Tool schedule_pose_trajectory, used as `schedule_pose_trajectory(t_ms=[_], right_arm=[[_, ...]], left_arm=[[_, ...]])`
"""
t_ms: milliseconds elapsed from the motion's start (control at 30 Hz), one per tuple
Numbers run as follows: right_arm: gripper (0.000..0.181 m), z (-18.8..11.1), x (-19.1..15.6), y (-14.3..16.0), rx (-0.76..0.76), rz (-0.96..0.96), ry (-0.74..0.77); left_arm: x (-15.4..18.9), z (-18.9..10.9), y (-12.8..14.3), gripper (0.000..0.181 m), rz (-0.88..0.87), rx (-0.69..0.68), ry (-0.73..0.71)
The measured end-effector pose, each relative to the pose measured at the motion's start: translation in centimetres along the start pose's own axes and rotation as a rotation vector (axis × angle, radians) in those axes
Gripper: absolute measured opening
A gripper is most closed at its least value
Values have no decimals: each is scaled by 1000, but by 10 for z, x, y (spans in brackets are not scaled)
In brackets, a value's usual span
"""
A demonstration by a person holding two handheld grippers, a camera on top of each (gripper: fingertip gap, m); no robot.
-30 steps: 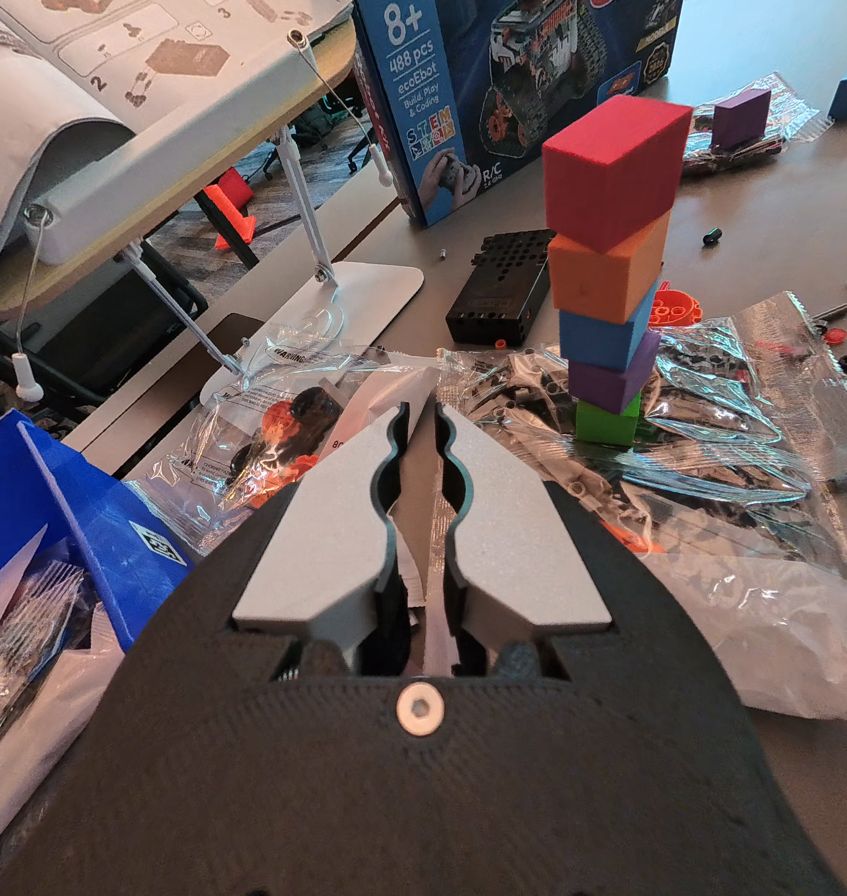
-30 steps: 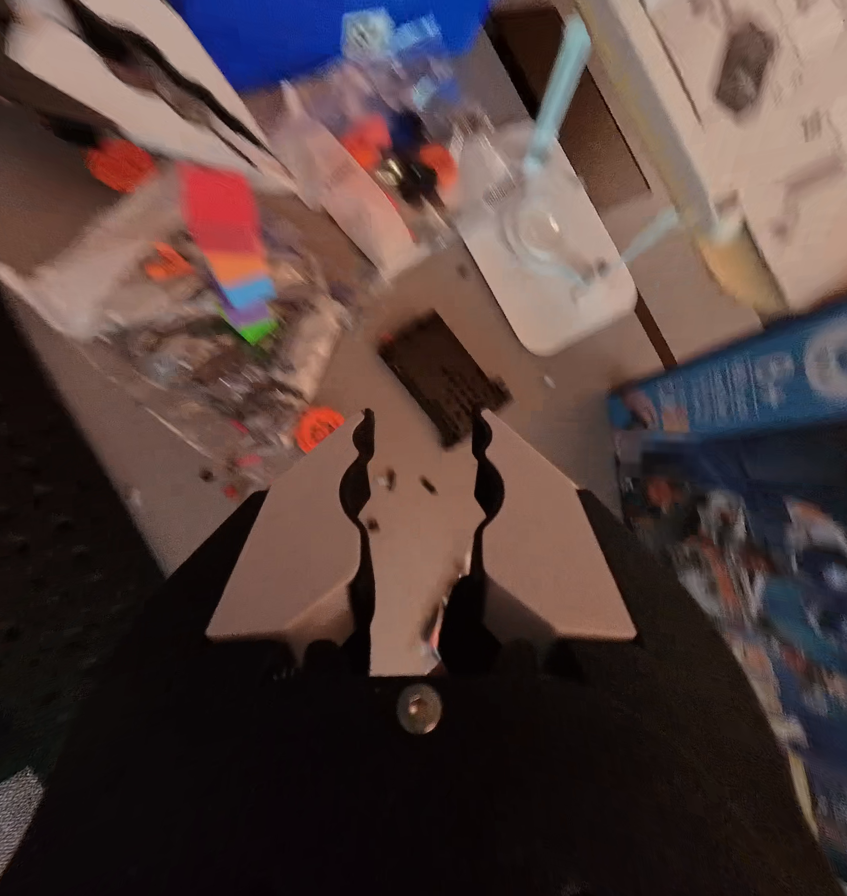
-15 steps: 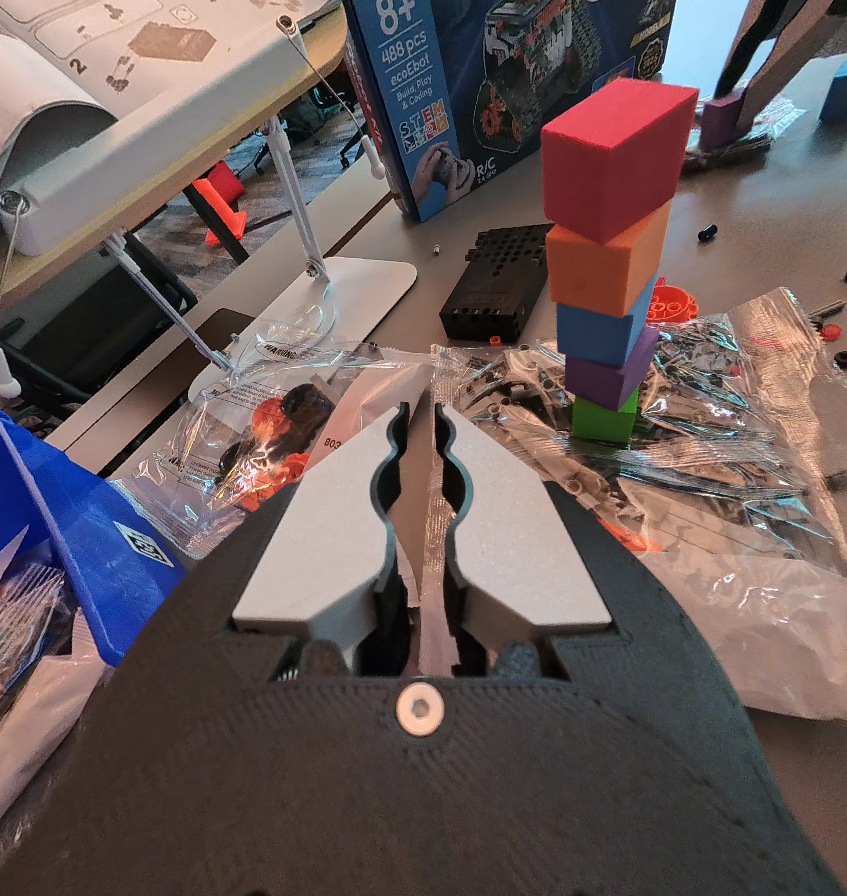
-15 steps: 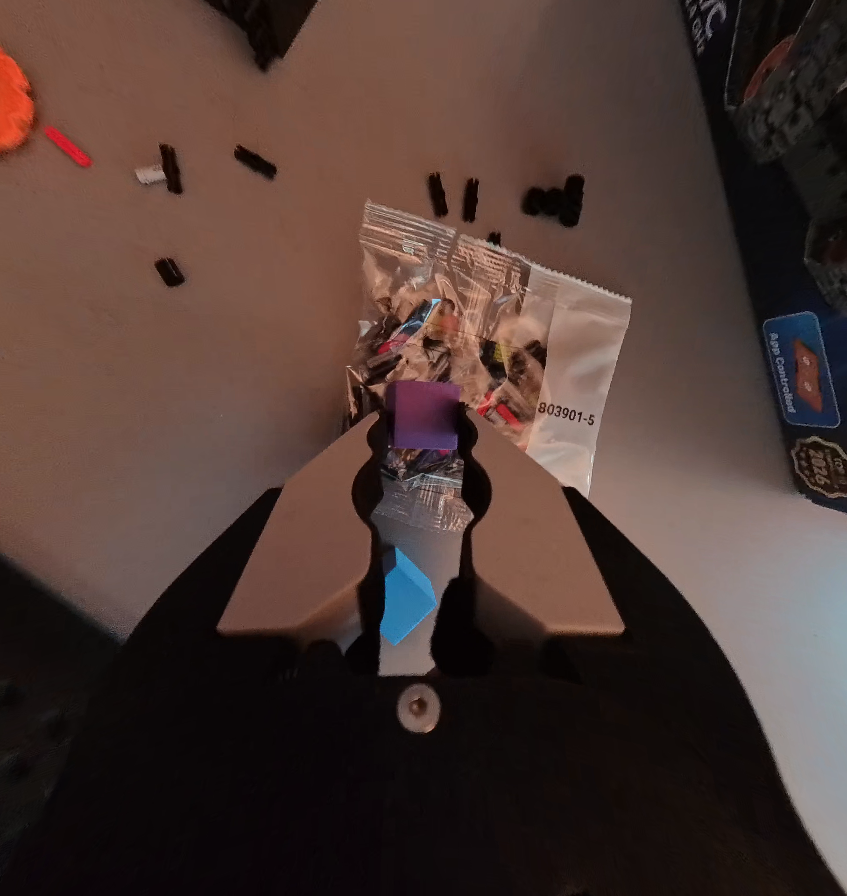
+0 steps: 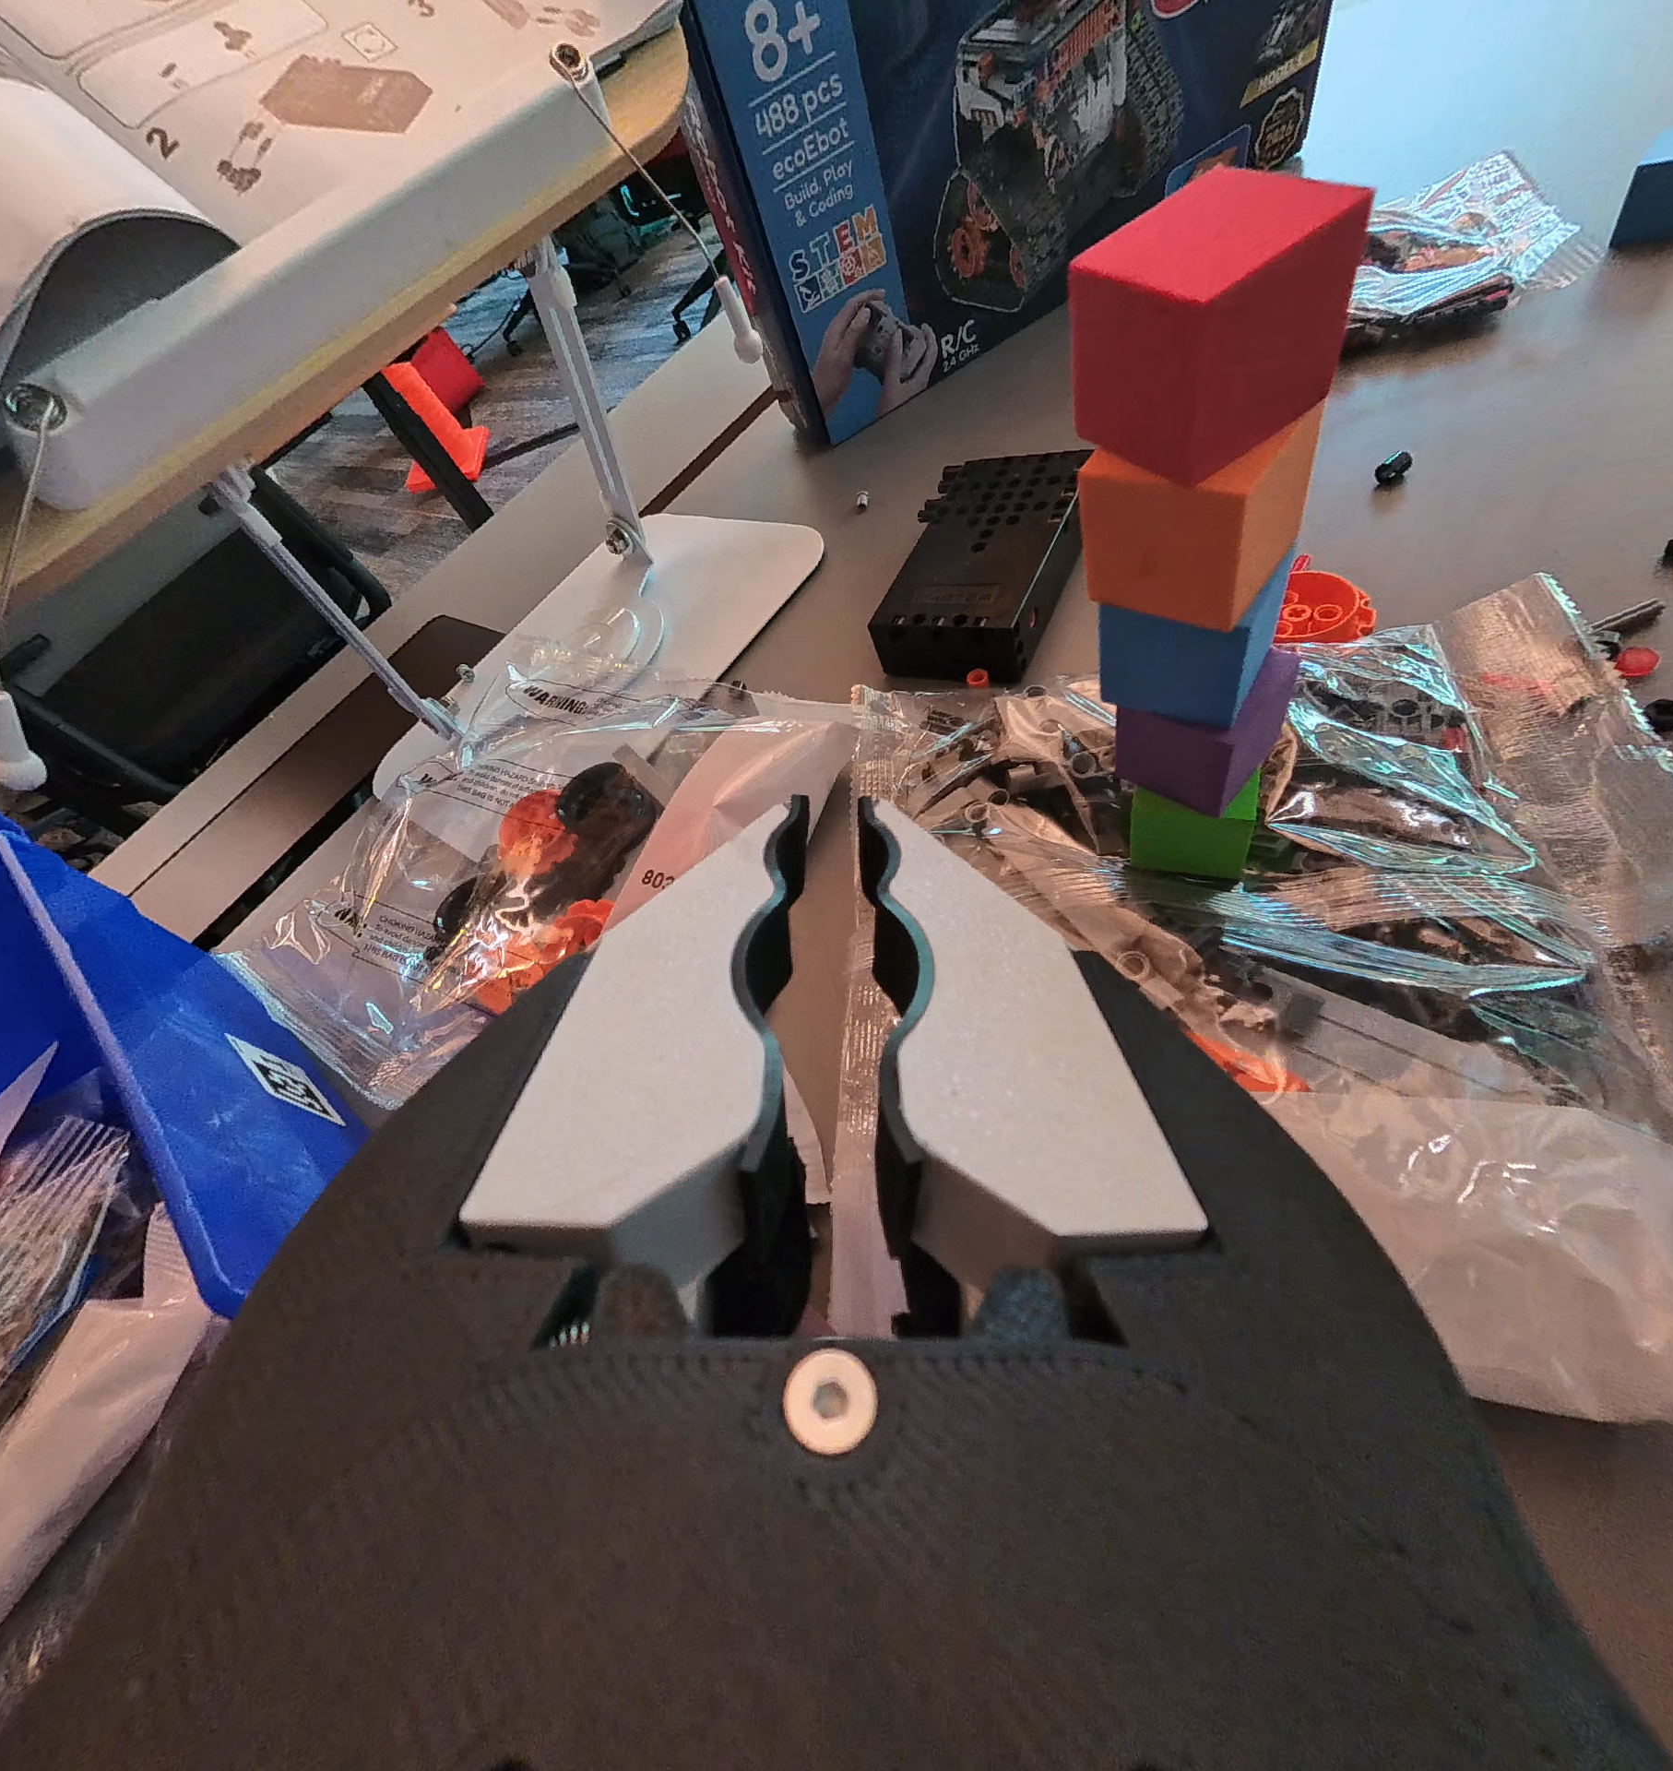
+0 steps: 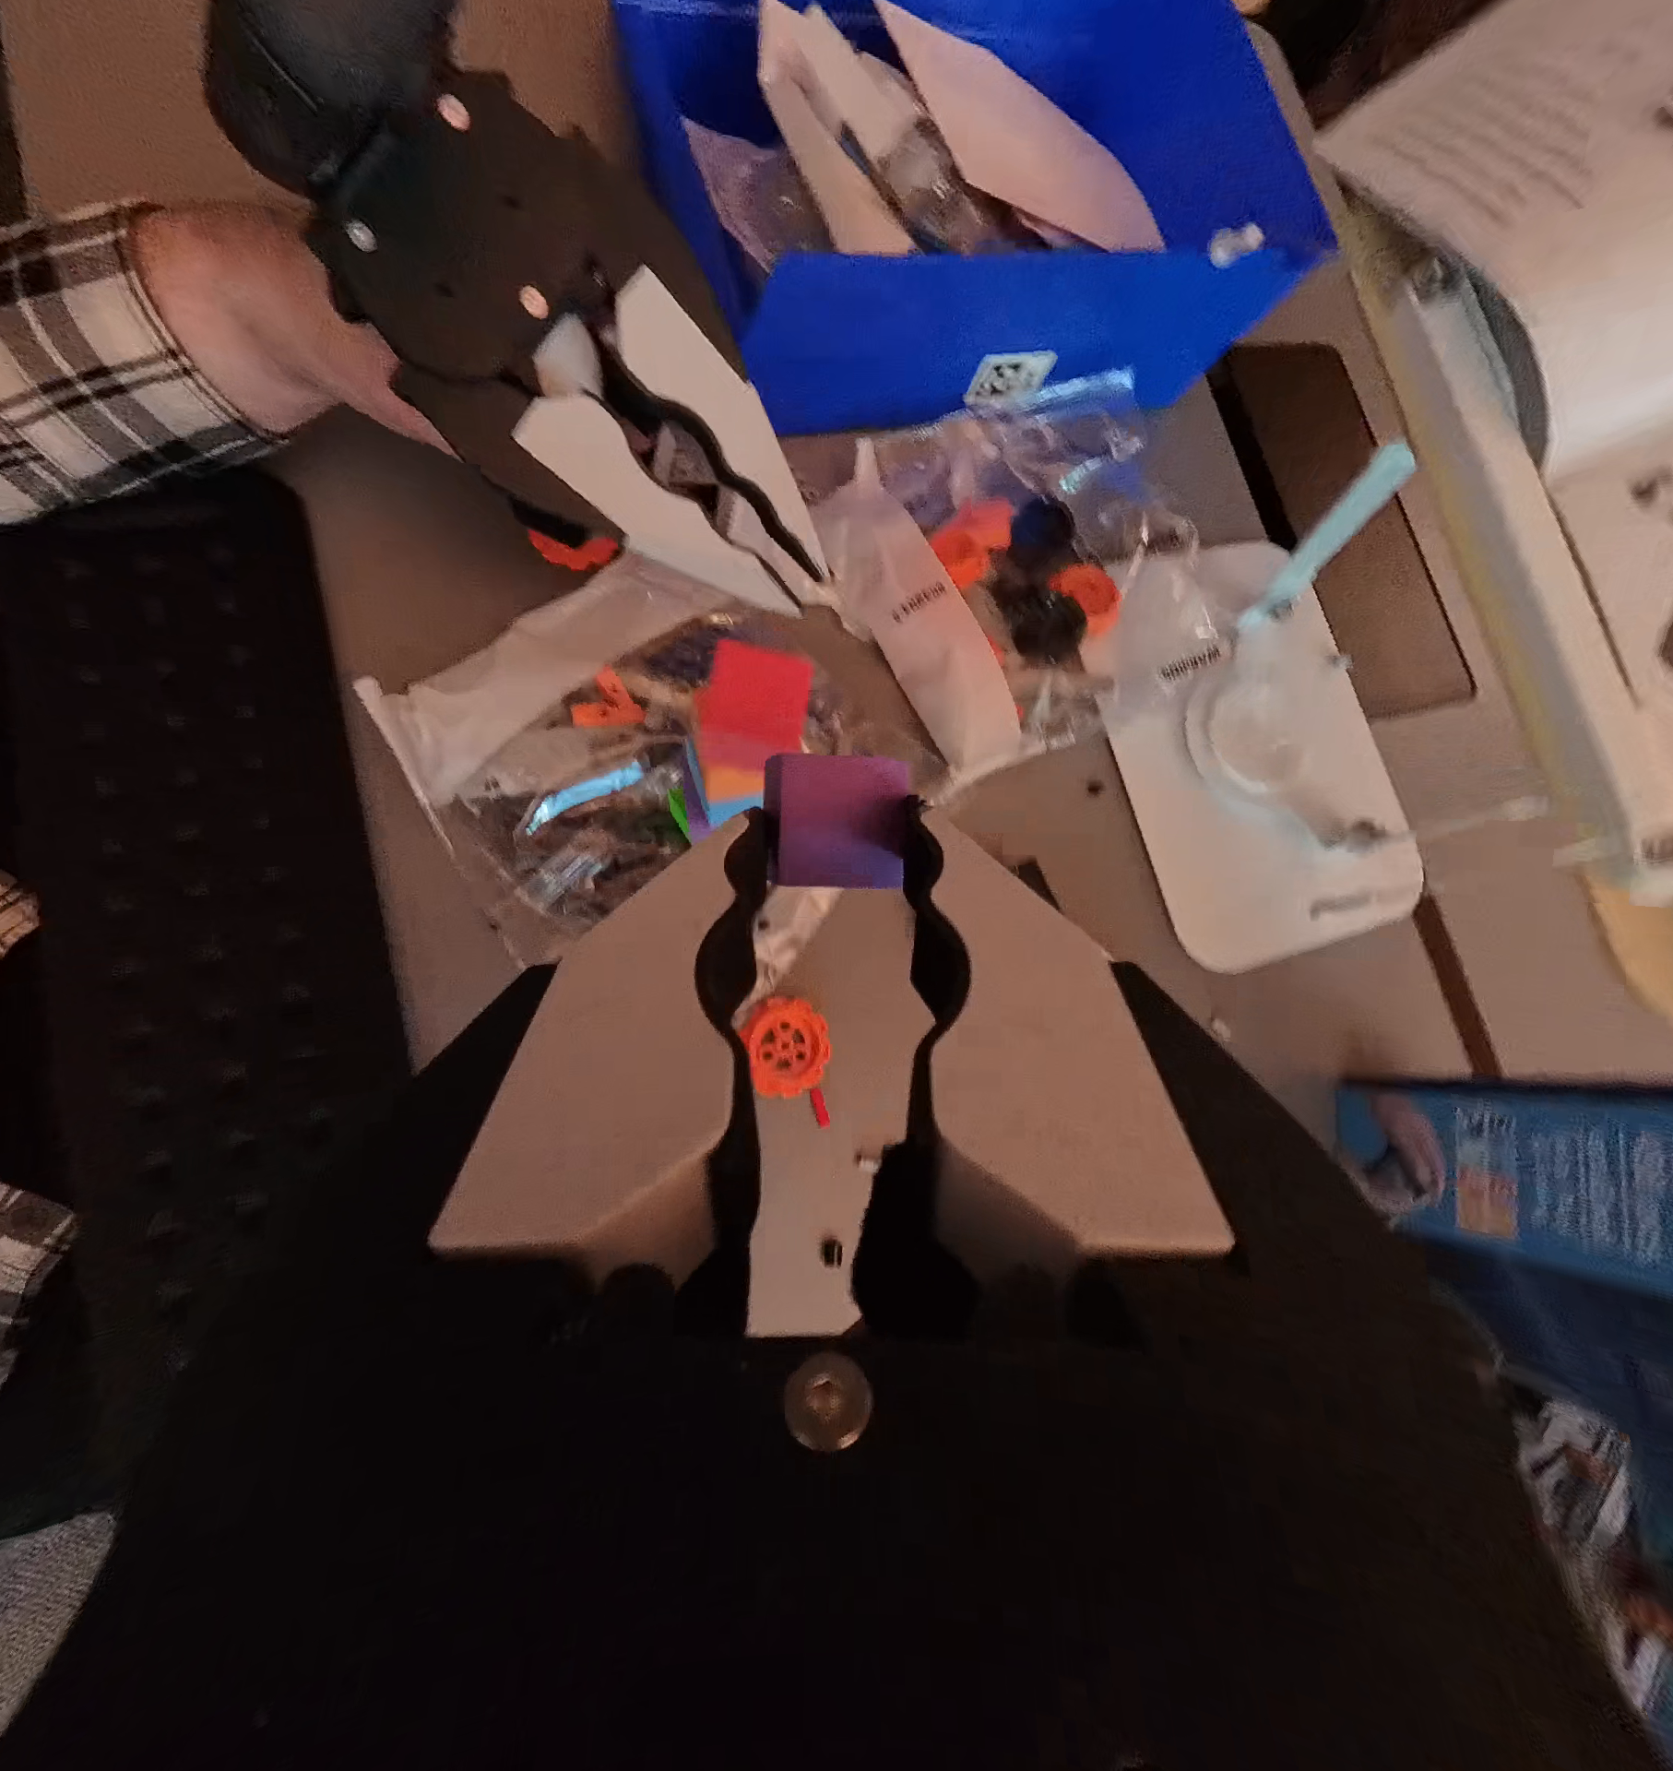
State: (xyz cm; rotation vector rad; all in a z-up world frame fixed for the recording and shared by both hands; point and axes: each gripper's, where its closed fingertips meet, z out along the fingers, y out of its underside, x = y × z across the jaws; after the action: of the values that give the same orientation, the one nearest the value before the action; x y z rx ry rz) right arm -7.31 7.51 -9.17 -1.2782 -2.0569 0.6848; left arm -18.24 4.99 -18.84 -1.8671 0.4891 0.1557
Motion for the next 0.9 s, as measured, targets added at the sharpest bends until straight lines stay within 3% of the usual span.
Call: schedule_pose_trajectory(t_ms=[100, 200, 600, 767, 900], right_arm=[[26, 17, -10, -27, -33, -64, -28], [26, 29, -14, -34, -87, -87, -52], [30, 49, -20, -19, -216, -108, -79], [40, 38, -16, -24, -175, -105, -40], [42, 3, -6, -17, -94, -61, 40]], left_arm=[[0, -1, -1, 8, 5, 2, -2], [-2, -2, -2, 9, 1, 6, -9], [1, -1, -2, 9, 8, -2, 1], [0, -1, -1, 9, 5, -4, -2], [-2, -2, -2, 9, 4, 1, -8]])
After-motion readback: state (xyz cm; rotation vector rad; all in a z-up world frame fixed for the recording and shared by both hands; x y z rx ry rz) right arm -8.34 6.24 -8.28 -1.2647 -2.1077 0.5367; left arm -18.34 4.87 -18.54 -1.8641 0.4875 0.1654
